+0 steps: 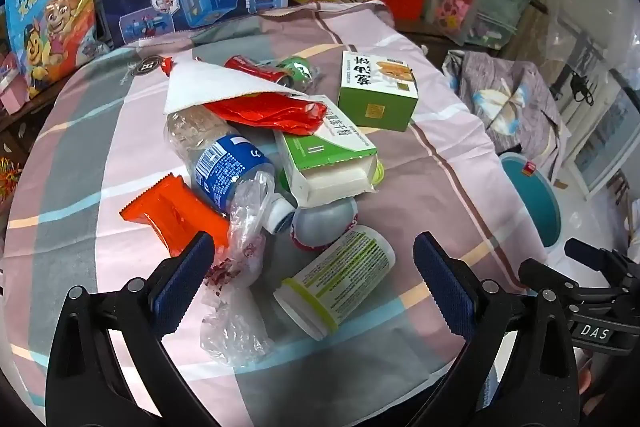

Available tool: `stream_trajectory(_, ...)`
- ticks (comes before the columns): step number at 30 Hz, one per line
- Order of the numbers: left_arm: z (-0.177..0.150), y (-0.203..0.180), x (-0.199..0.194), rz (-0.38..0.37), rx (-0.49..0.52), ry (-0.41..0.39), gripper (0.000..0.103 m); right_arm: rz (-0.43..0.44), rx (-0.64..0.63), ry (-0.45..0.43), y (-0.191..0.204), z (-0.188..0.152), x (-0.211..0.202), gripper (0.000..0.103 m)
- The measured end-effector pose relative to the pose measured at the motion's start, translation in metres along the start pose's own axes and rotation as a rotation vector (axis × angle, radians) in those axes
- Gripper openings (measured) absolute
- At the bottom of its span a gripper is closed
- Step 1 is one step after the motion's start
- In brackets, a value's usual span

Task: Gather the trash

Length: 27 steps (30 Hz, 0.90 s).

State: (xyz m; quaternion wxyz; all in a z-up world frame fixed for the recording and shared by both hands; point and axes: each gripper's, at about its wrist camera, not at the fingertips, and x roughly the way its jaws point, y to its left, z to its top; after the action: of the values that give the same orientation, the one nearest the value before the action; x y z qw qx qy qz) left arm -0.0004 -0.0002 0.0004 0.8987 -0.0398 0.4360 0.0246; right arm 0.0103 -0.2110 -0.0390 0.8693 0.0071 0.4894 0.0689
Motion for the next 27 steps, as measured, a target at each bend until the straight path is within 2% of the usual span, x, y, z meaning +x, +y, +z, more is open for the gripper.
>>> stream_trajectory(8,-0.003,0.005,0.0,-0.006,-0.025,0.012,0.099,-0.014,0.0,-0.008,-0.006,0.002,-0.01,0.097)
stream_trajectory(9,0.005,0.009,-0.006,0.004,-0.025,0.013,0.099,-0.015,0.0,-0.009,-0.006,0.001,-0.01,0.097)
stream_trajectory(12,0.001,0.006,-0.002,0.018,-0.024,0.013,0.099,-0.016,0.0,-0.007,-0.006,0.002,-0.007,0.097)
stream_trajectory(27,0.001,0.009,-0.002,0.006,-0.037,0.024,0.099,-0.029,0.01,-0.011,-0.007,-0.004,-0.003,0.097)
